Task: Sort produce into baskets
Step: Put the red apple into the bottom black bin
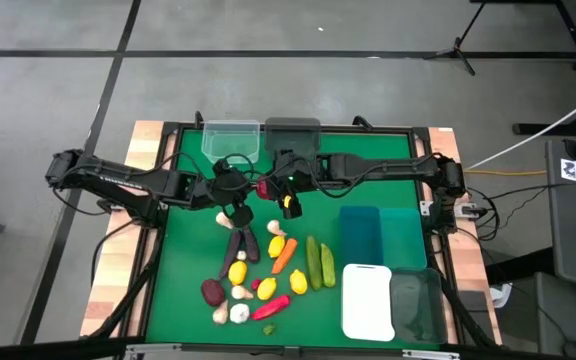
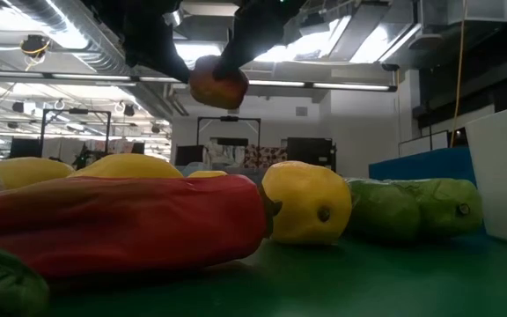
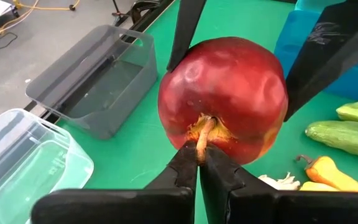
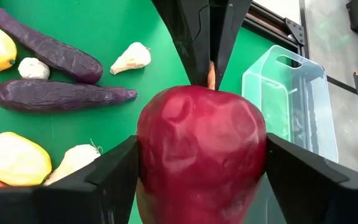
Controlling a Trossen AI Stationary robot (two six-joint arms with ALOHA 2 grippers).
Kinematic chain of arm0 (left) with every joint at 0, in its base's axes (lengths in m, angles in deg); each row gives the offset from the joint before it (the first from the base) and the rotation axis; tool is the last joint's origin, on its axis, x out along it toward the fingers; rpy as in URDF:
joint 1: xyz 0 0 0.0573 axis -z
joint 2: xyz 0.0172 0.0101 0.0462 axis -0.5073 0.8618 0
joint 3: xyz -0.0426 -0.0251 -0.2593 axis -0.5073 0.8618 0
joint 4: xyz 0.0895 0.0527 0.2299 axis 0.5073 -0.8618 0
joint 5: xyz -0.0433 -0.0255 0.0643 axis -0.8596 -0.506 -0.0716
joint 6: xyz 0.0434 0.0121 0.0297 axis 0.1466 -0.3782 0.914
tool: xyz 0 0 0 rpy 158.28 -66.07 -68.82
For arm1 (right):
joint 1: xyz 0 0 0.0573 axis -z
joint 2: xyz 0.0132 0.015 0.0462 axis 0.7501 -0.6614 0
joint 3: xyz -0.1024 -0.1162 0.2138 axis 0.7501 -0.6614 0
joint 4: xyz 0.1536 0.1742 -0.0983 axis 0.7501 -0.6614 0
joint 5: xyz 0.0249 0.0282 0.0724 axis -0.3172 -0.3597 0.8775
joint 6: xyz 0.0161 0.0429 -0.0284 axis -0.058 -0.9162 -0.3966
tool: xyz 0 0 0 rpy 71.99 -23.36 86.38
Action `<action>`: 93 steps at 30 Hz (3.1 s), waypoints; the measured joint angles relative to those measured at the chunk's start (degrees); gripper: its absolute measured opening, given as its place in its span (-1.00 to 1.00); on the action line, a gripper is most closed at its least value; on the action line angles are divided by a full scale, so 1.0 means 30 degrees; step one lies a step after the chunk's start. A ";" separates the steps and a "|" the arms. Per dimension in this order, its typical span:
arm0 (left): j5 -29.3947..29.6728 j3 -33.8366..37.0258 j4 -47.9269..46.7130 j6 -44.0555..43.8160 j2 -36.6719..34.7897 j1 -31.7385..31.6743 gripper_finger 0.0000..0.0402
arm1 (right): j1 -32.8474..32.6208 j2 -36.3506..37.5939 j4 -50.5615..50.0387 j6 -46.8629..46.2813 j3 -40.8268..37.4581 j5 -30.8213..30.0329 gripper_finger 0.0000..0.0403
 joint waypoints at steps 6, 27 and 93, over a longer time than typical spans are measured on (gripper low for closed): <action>0.0137 0.0000 0.0159 0.0244 -0.0007 -0.0005 -0.79 | 0.0000 0.0000 -0.0105 0.0000 -0.0022 0.0079 0.47; -0.2497 0.0000 -0.3713 0.1402 -0.0015 0.0721 0.18 | -0.0007 0.0342 -0.8038 -0.1833 -0.0022 -0.0242 0.51; -0.2457 0.0000 -0.2449 0.1021 -0.0022 0.0670 0.16 | -2.1012 1.0885 -0.9122 -4.5579 -1.3384 0.2368 0.63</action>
